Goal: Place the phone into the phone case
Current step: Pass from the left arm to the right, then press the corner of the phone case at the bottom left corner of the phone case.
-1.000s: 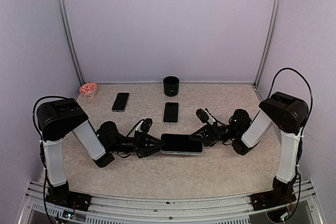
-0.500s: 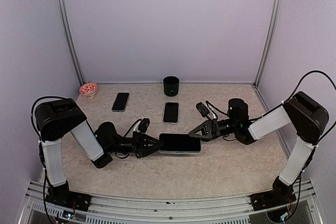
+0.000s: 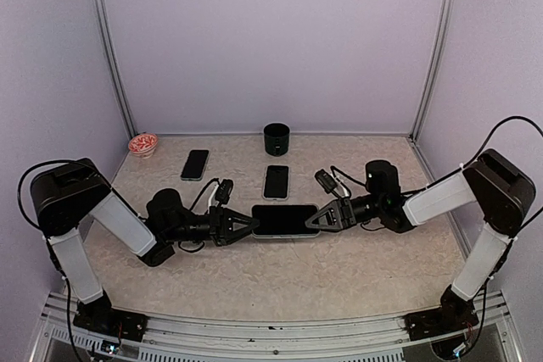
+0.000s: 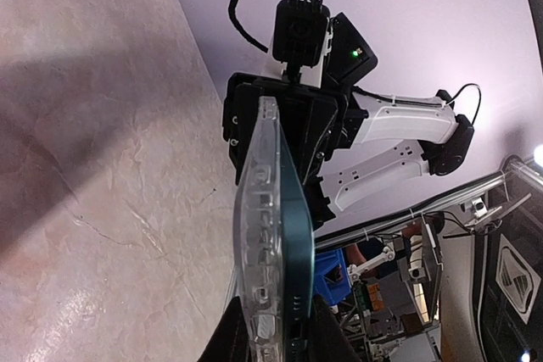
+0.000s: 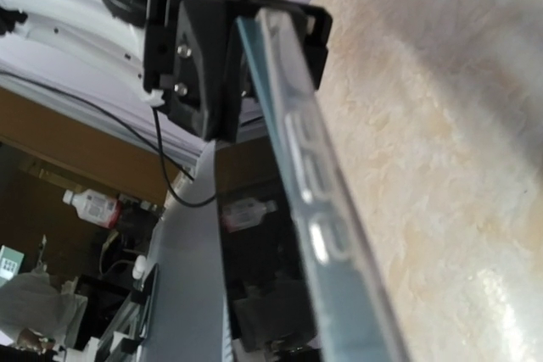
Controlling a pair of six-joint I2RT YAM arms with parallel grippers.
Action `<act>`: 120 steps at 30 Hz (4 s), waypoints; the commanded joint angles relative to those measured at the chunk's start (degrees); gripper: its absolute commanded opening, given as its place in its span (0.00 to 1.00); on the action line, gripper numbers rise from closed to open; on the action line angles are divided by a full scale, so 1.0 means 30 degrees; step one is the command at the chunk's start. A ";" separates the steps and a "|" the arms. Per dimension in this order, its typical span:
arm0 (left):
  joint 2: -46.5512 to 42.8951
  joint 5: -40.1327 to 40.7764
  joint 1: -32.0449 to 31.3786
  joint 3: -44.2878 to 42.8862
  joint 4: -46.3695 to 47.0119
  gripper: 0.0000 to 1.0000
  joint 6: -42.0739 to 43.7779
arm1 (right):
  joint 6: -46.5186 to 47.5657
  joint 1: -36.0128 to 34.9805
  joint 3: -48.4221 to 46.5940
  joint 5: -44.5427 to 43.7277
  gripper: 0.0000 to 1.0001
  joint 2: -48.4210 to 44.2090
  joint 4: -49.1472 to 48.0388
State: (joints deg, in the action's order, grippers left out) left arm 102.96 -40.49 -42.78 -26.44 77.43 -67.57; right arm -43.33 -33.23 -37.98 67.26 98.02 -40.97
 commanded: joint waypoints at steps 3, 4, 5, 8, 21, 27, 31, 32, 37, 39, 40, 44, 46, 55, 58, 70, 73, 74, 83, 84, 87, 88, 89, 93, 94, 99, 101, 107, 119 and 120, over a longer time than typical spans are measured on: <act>-0.0384 0.0627 0.0141 -0.0121 0.0553 0.00 0.0523 | 0.1255 -0.0548 -0.0326 0.0305 0.28 -0.0669 0.1176; -0.0388 0.0642 0.0141 -0.0079 0.0510 0.00 0.0496 | 0.1498 -0.0527 -0.0489 0.0146 0.23 -0.0664 0.1502; -0.0392 0.0651 0.0141 -0.0059 0.0402 0.00 0.0507 | 0.1770 -0.0550 -0.0645 0.0028 0.18 -0.0671 0.1942; -0.0634 0.0850 0.0162 -0.0005 -0.0190 0.02 0.0646 | 0.2663 -0.0551 -0.0990 -0.0386 0.03 -0.0649 0.3181; -0.1503 0.0075 0.0141 -0.0112 -0.0105 0.27 0.0773 | 0.1428 -0.0526 -0.0401 0.0167 0.00 -0.0300 0.0879; -0.0603 -0.0977 0.0141 0.0146 0.3821 0.32 -0.1032 | 0.0312 -0.0294 -0.0081 0.0782 0.00 -0.0005 -0.0675; -0.0340 -0.1074 0.0140 0.0380 0.4915 0.26 -0.1381 | 0.0089 -0.0205 -0.0027 0.0798 0.00 0.0233 -0.0866; -0.0335 -0.1092 0.0122 0.0386 0.4896 0.23 -0.1382 | 0.0092 -0.0187 -0.0027 0.0769 0.00 0.0276 -0.0873; -0.0535 -0.0860 0.0163 0.0359 0.4004 0.06 -0.0982 | 0.0095 -0.0199 -0.0052 0.0671 0.00 0.0318 -0.0838; -0.0661 -0.0642 0.0170 0.0305 0.3242 0.03 -0.0638 | 0.0142 -0.0201 -0.0079 0.0614 0.00 0.0238 -0.0771; -0.0778 -0.0502 0.0170 0.0282 0.2761 0.00 -0.0425 | 0.0234 -0.0201 -0.0070 0.0607 0.00 0.0193 -0.0693; -0.1279 0.0354 0.0185 0.0240 0.0331 0.00 0.0617 | 0.0826 -0.0201 -0.0237 0.0437 0.00 -0.0063 0.0156; -0.1704 0.0936 0.0156 0.0083 -0.1683 0.00 0.1580 | 0.1407 -0.0201 -0.0346 0.0167 0.00 -0.0295 0.0971; -0.3332 0.1019 -0.0094 -0.0419 -0.4719 0.33 0.3166 | 0.0373 0.0005 0.0054 0.0248 0.00 -0.1347 -0.0997; -0.3352 0.0854 -0.0118 -0.0338 -0.4239 0.40 0.2989 | 0.0012 0.0189 0.0024 0.0201 0.00 -0.1644 -0.1525; -0.3176 0.0745 -0.0449 -0.0590 -0.3617 0.46 0.2931 | -0.0878 0.0418 -0.0026 -0.0143 0.00 -0.2496 -0.2432; -0.3202 0.0893 -0.0391 -0.0661 -0.3577 0.46 0.2897 | -0.0800 0.0421 0.0102 -0.0119 0.00 -0.2480 -0.2297; -0.3205 0.0913 -0.0362 -0.0703 -0.3552 0.46 0.2862 | -0.0715 0.0415 0.0118 -0.0148 0.00 -0.2451 -0.2191; -0.2875 0.0907 -0.0485 -0.1419 -0.3718 0.42 0.2748 | 0.0865 0.0158 -0.0149 -0.0862 0.00 -0.2545 -0.0095; -0.2813 0.0915 -0.0516 -0.1501 -0.3763 0.40 0.2748 | 0.1130 0.0166 -0.0232 -0.1021 0.00 -0.2598 0.0292; -0.2666 0.0807 -0.0584 -0.1710 -0.4066 0.31 0.2743 | 0.2114 0.0150 -0.0510 -0.1642 0.00 -0.2914 0.1781; -0.2609 0.0728 -0.0617 -0.1754 -0.4133 0.28 0.2737 | 0.2524 0.0157 -0.0611 -0.1931 0.00 -0.3036 0.2318; -0.2564 0.0695 -0.0643 -0.1789 -0.4156 0.25 0.2747 | 0.2854 0.0151 -0.0726 -0.2172 0.00 -0.3139 0.2788; -0.2517 0.0687 -0.0689 -0.1851 -0.4328 0.12 0.2774 | 0.3817 0.0122 -0.1021 -0.2969 0.00 -0.3467 0.4140; -0.2504 0.0693 -0.0666 -0.1852 -0.4330 0.07 0.2751 | 0.4121 0.0095 -0.1136 -0.3170 0.00 -0.3526 0.4521; -0.2473 0.0815 -0.0651 -0.1987 -0.4547 0.00 0.2842 | 0.4995 0.0004 -0.1377 -0.3561 0.00 -0.3737 0.5753; -0.2473 0.0784 -0.0624 -0.2038 -0.4759 0.11 0.3010 | 0.5107 0.0011 -0.1374 -0.3360 0.00 -0.3825 0.5832; -0.2916 0.0737 0.0006 -0.1834 -0.5121 0.41 0.3326 | 0.4508 0.0004 -0.1189 -0.1607 0.00 -0.4135 0.5037; -0.3735 -0.0311 0.0653 -0.2905 -0.6907 0.45 0.4952 | 0.1670 -0.0047 -0.0175 0.0751 0.00 -0.3289 0.1593; -0.3719 -0.0355 0.0666 -0.2994 -0.7026 0.45 0.5016 | 0.1557 -0.0076 -0.0111 0.0803 0.00 -0.3222 0.1397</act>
State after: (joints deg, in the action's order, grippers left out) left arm 93.01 -39.48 -41.17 -33.56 58.11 -55.00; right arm -35.24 -33.06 -39.46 65.56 87.88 -28.73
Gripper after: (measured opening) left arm 0.449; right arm 0.085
